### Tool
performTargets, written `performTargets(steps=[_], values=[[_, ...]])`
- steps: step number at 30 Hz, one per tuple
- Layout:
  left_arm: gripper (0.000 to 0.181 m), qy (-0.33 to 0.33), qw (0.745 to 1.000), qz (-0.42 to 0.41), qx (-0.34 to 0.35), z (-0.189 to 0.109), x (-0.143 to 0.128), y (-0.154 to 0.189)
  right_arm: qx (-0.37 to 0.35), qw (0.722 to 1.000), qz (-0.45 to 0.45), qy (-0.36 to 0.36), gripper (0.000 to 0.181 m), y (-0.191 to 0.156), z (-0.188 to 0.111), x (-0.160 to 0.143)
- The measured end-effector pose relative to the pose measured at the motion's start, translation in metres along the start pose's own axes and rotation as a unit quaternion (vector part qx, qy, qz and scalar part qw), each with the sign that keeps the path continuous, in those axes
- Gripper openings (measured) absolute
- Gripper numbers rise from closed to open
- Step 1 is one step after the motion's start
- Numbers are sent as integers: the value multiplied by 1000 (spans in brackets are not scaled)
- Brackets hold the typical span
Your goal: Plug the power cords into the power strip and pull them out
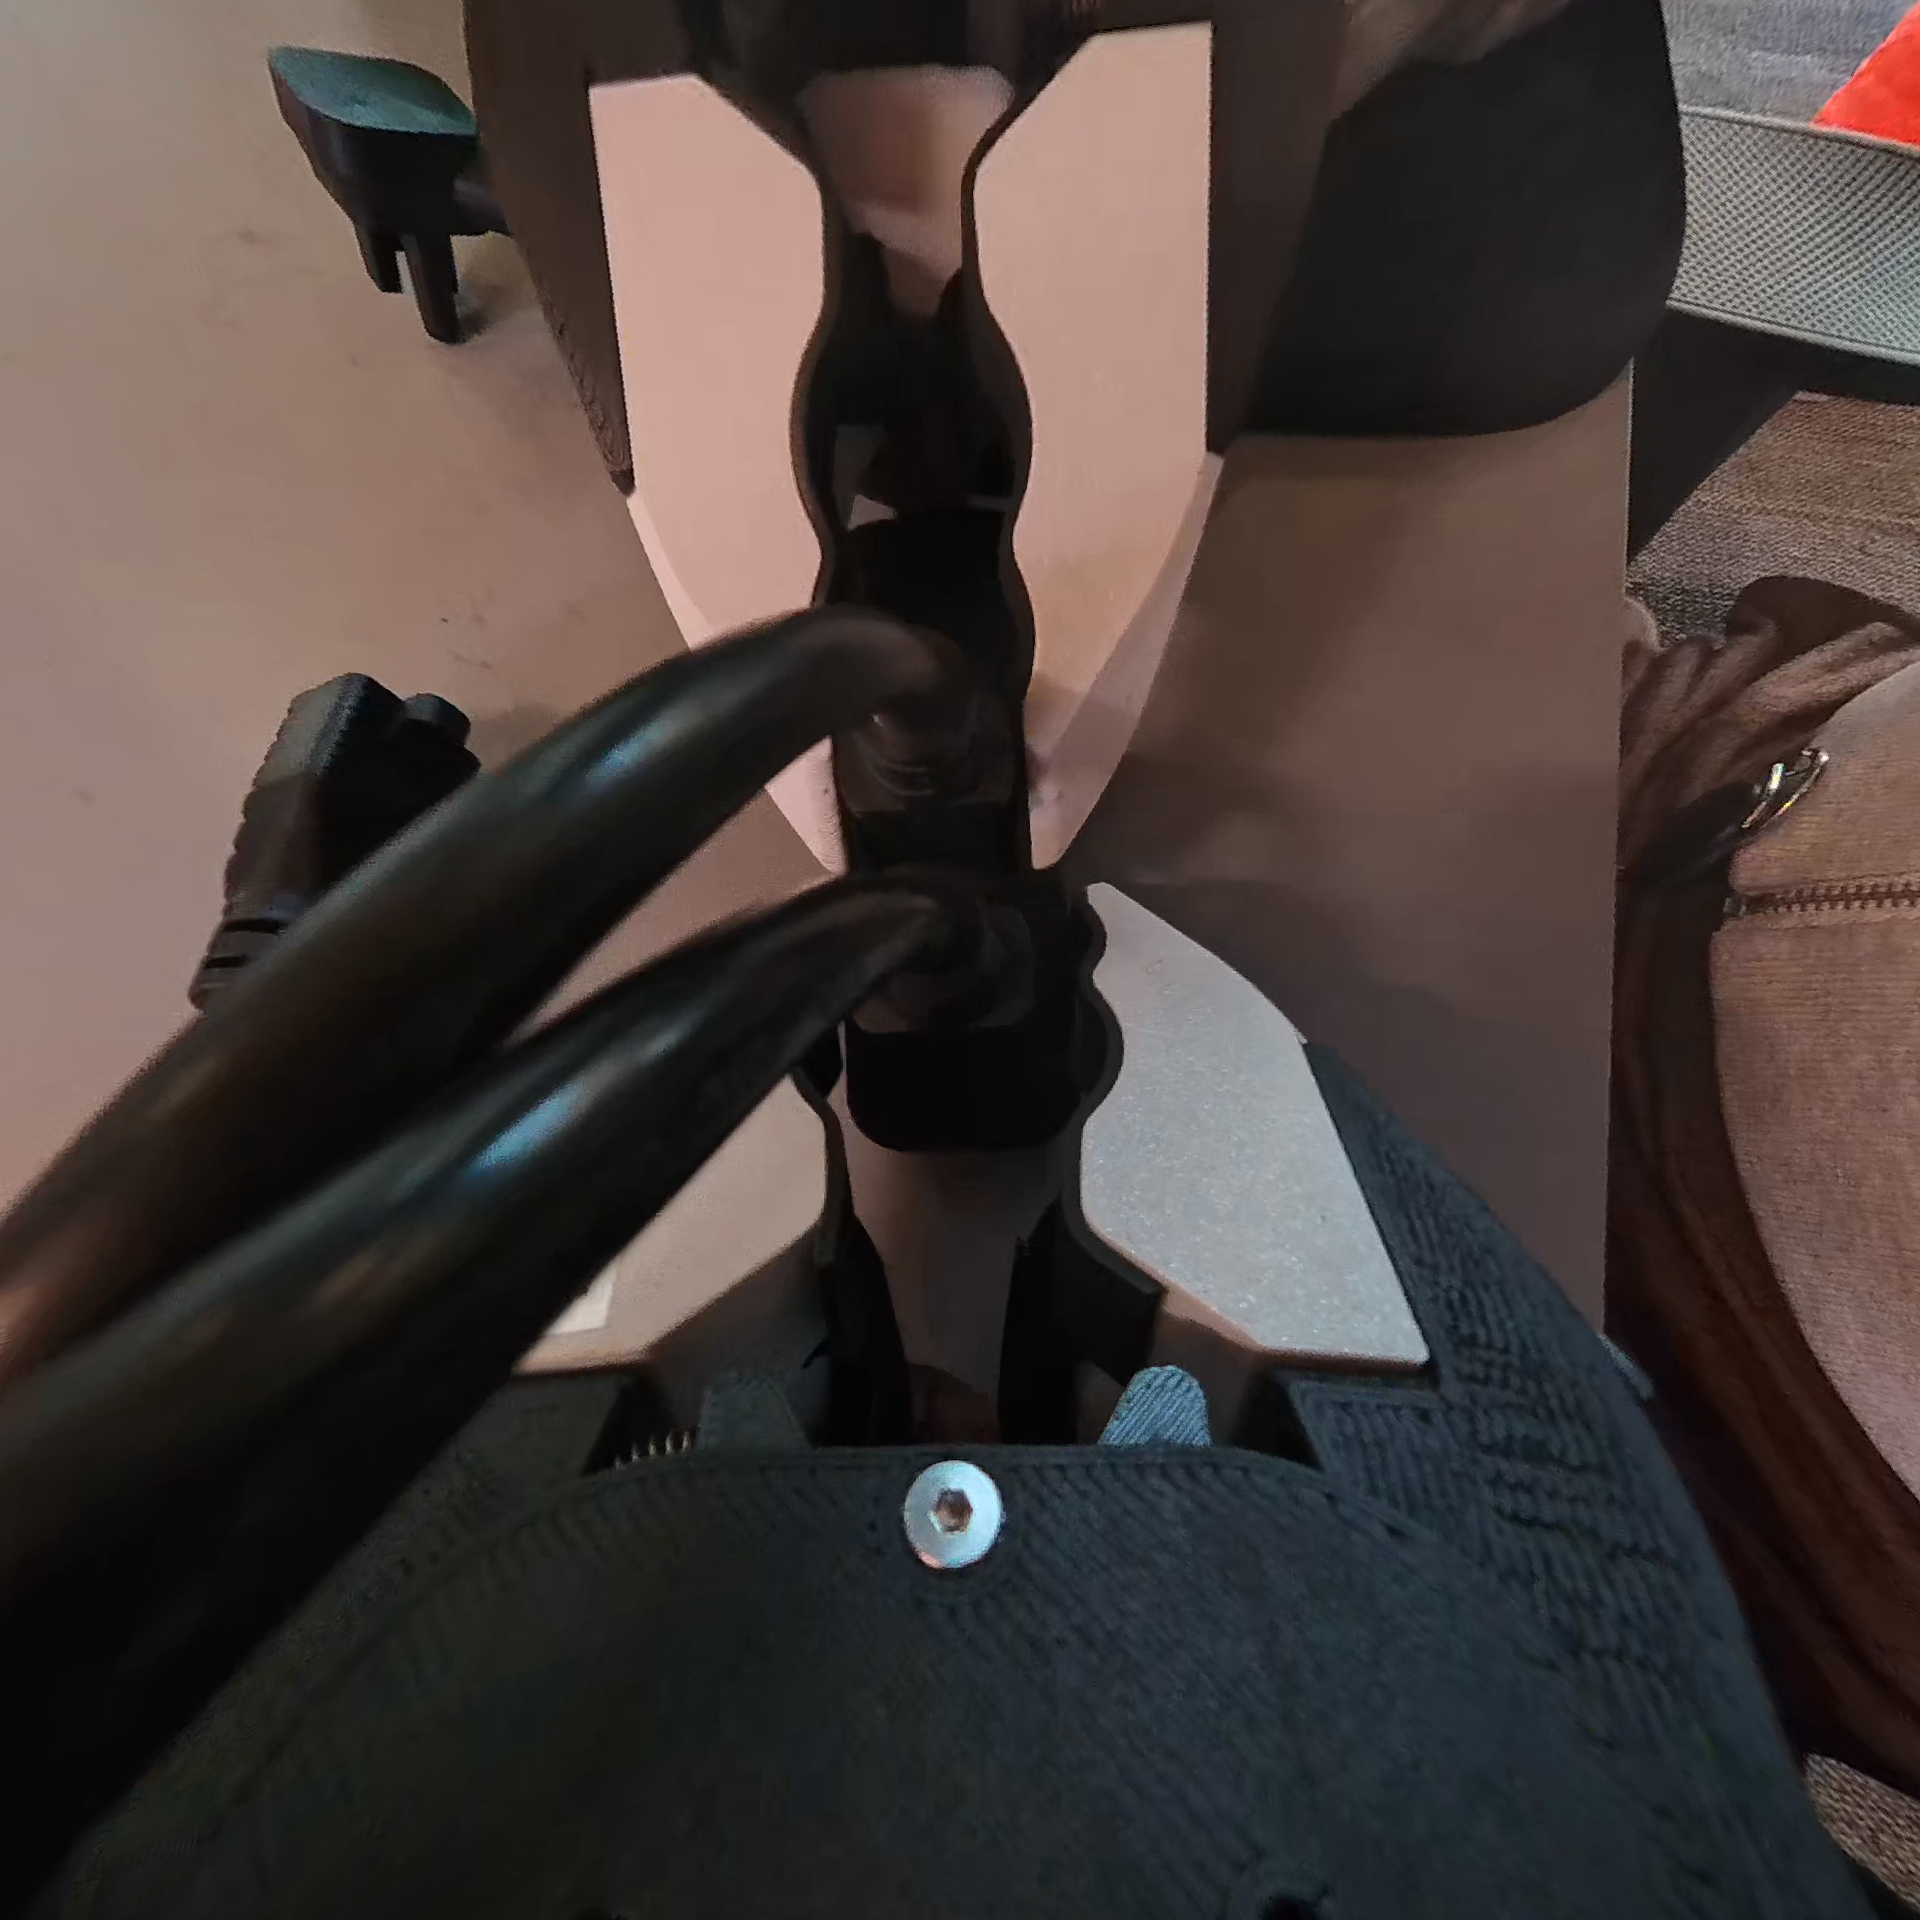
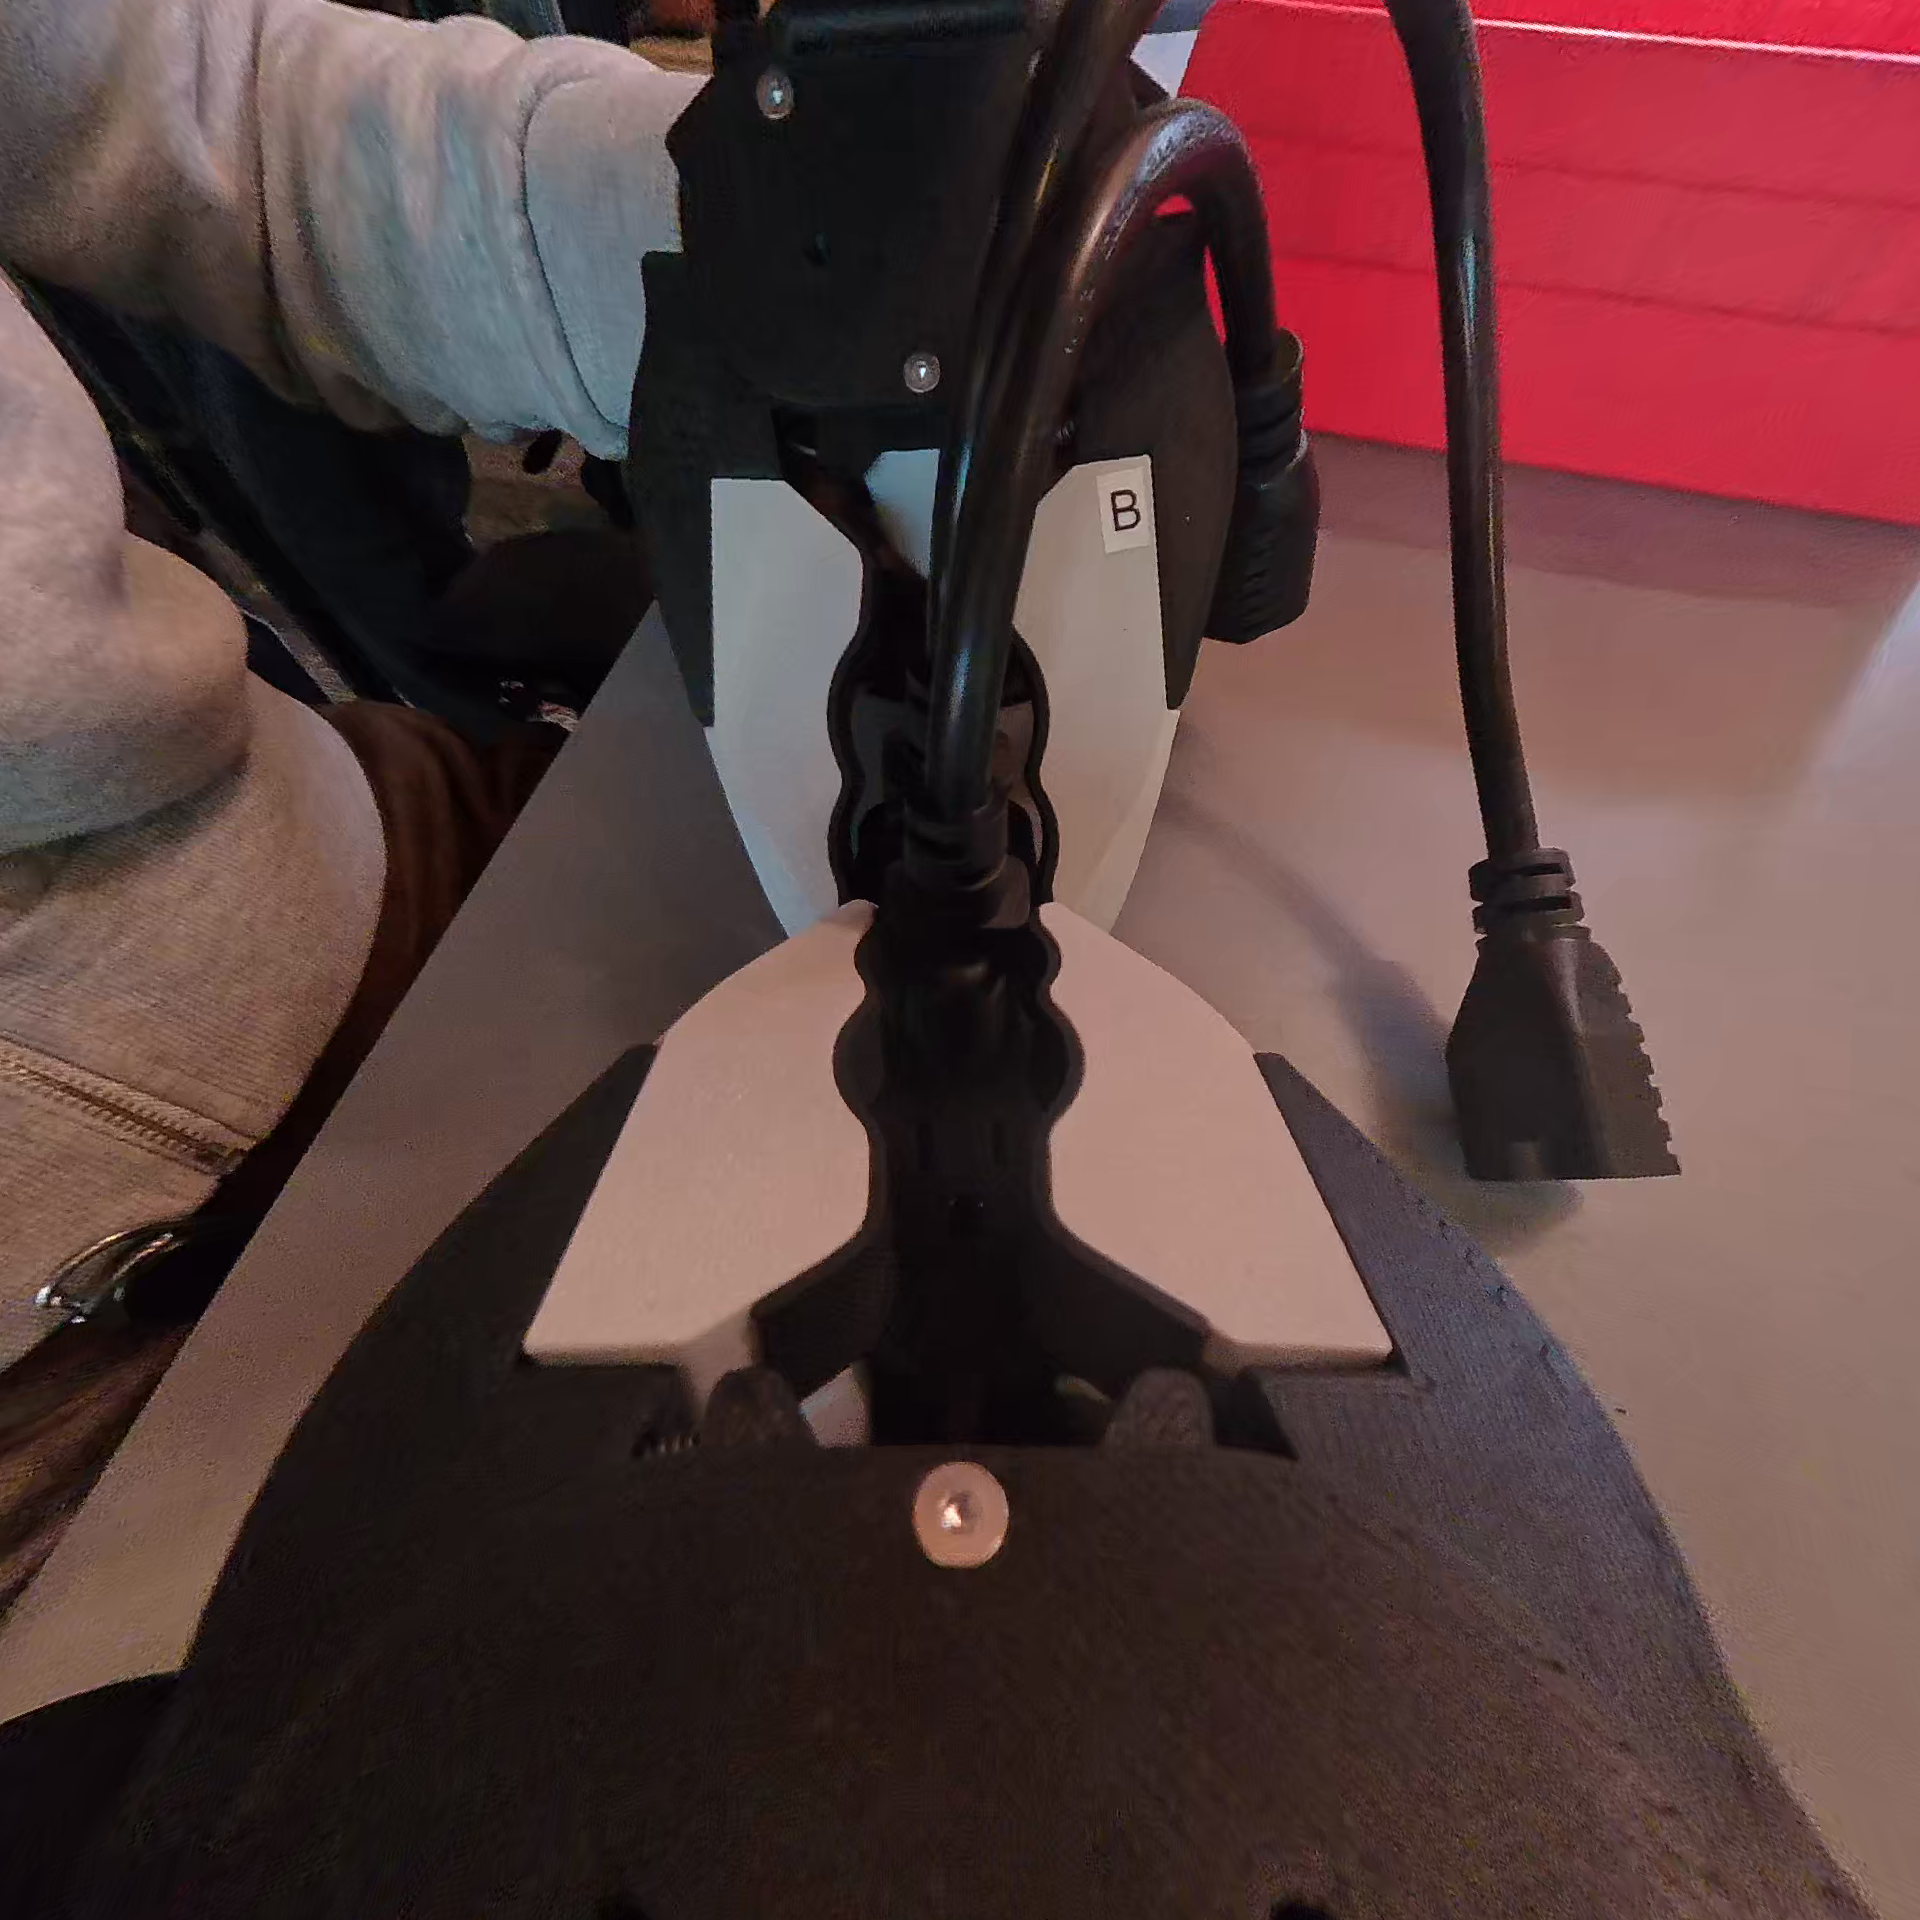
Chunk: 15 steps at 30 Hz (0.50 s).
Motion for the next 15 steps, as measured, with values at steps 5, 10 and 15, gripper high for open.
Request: performTargets(steps=[5,10,15], values=[[44,0,1000,-7,-3,0,0,-1,9,1000,16,4,25,1,0,0],[43,0,1000,-7,6,1,1,-2,21,998,37,46,25,4,-3,7],[44,2,1000,-11,20,1,1,-4,-16,999,3,47,25,7,-2,9]])
Point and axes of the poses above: each gripper's, where its closed fingertips meet, z out along the fingers, x out of its top, y = z × x across the jaws, the point moved 3 cm from there along -z, back along the fingers, and after that the axes turned 10 degrees about -z, right-handed, at the moved point
